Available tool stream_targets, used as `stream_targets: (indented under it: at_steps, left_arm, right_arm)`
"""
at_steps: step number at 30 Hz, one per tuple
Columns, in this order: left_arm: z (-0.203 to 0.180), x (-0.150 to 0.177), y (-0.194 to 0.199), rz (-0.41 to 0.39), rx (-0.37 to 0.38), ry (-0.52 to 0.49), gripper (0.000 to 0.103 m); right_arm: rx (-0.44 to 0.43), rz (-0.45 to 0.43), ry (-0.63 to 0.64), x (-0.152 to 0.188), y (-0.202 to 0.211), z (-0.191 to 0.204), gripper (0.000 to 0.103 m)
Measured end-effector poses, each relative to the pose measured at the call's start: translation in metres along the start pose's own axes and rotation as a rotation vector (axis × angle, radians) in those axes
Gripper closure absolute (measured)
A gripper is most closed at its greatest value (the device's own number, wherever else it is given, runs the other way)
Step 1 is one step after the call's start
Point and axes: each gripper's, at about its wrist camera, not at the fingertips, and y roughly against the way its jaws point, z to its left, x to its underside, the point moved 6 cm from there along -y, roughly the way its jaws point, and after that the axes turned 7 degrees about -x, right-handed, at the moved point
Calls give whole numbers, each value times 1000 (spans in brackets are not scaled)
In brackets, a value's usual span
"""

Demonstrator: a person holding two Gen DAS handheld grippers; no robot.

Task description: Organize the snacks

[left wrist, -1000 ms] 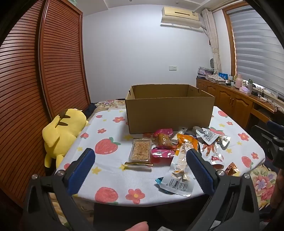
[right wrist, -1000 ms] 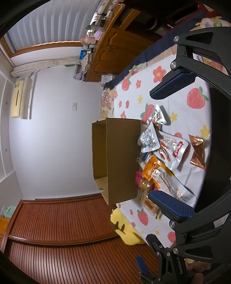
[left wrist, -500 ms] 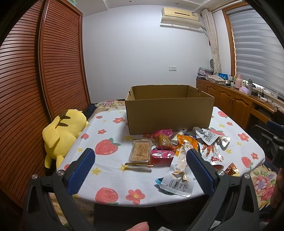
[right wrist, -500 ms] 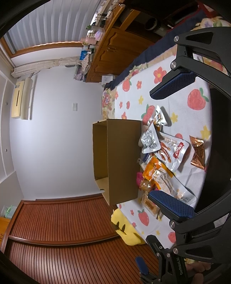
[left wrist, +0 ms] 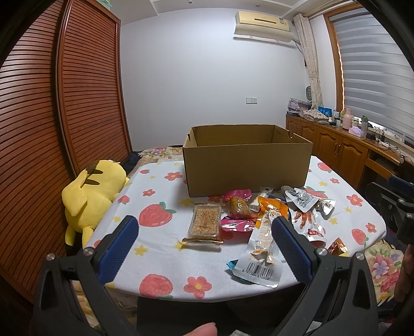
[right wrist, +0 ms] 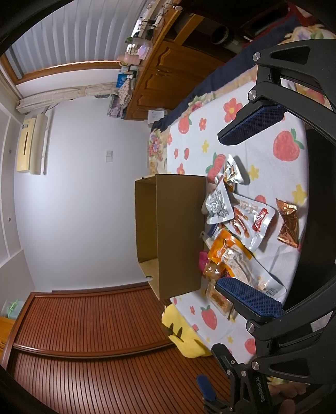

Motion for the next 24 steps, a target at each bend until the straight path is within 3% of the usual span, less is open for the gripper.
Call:
stream_targets:
  at_steps: [24]
  left_arm:
    - [0,-6,3,0,5,1,0]
  right_arm:
    - [1,0,0,1,1,-1,0]
